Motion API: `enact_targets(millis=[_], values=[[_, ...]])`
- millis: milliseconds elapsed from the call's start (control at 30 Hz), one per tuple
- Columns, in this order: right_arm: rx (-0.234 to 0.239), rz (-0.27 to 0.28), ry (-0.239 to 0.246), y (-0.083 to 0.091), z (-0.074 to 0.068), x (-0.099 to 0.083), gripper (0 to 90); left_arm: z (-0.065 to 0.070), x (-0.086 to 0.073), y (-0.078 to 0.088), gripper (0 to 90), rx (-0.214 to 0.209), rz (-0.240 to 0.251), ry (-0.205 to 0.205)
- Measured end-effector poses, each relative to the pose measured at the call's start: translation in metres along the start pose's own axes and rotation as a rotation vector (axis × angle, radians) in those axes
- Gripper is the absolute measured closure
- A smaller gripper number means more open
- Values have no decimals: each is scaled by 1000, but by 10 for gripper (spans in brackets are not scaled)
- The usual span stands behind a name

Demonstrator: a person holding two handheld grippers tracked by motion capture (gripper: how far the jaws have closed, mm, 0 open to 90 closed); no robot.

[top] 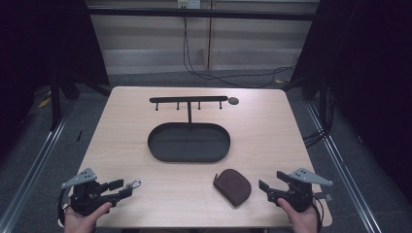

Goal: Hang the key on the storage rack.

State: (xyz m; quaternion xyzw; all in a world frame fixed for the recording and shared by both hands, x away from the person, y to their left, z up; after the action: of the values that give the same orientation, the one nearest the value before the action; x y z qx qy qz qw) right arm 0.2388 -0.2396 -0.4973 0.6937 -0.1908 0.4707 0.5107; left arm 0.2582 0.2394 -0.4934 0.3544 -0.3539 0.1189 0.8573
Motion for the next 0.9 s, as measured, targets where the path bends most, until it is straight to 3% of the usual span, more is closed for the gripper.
enact_targets(millis=[133,267,333,367,400,500,567,633,667,900], values=[[12,-15,1,-1,-1,-1,209,0,0,-1,529,-2,-3,16],[47,-12,-11,0,-1,-2,209,0,1,-1,553,-1,-2,2],[52,-8,-9,0,-2,-2,209,3,2,-1,554,-46,0,26],[61,-14,-5,-1,-3,-2,209,3,2,0,554,-48,0,28],[63,-18,-4,-1,-3,-2,209,4,2,-1,556,-19,-16,8],[65,-30,0,-2,-4,-3,209,6,1,-1,563,-22,-35,-10],[70,-32,2,-3,-5,-3,208,7,0,-3,562,-3,-59,-29],[71,-37,8,-4,-6,-3,208,3,1,-3,548,57,-85,-54],[69,-42,6,-4,-6,-3,208,1,3,-3,538,80,-94,-59],[74,-47,-5,-6,-5,-4,208,-4,15,-2,608,135,-166,-66]])
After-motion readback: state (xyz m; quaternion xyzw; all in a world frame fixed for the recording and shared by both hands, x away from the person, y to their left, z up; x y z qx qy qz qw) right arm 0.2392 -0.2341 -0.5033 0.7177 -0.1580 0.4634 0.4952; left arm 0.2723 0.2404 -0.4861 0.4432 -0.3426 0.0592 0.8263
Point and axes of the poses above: each handheld gripper's, and its own axes: y roughly backward along the jaws, x roughly out of its top, z roughly to its right, the point moved 7 cm from there along -y, roughly forward along the jaws, and after that the axes turned 10 degrees about y, right-handed, at the moved point
